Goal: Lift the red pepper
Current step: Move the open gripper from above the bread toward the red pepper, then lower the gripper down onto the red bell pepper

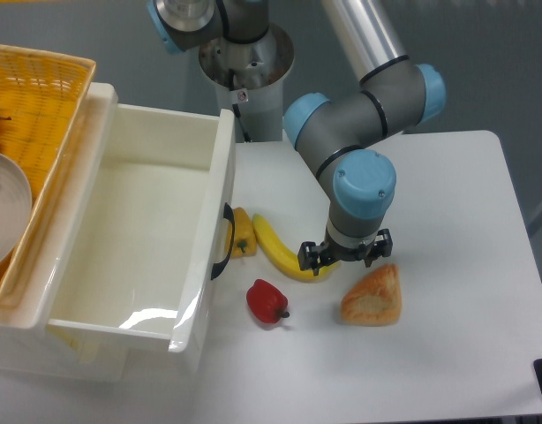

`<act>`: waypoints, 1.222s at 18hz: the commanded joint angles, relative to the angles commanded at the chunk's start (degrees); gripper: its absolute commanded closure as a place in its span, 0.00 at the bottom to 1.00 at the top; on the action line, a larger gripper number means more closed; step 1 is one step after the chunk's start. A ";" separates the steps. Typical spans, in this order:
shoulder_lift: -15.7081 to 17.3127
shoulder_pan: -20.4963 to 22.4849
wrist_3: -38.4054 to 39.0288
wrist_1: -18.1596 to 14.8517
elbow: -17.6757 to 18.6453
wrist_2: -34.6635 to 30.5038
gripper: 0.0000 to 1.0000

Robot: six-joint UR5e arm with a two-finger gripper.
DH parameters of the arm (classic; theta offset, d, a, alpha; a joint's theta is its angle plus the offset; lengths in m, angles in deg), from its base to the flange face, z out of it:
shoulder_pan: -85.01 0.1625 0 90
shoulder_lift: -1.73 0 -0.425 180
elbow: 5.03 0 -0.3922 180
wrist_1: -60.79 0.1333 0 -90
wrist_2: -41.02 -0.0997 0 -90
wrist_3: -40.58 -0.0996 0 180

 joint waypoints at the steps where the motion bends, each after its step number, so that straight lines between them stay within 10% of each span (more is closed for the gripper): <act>1: 0.00 0.18 3.60 0.00 -0.17 2.64 0.00; 22: -5.19 -7.20 18.23 2.46 -1.14 3.37 0.00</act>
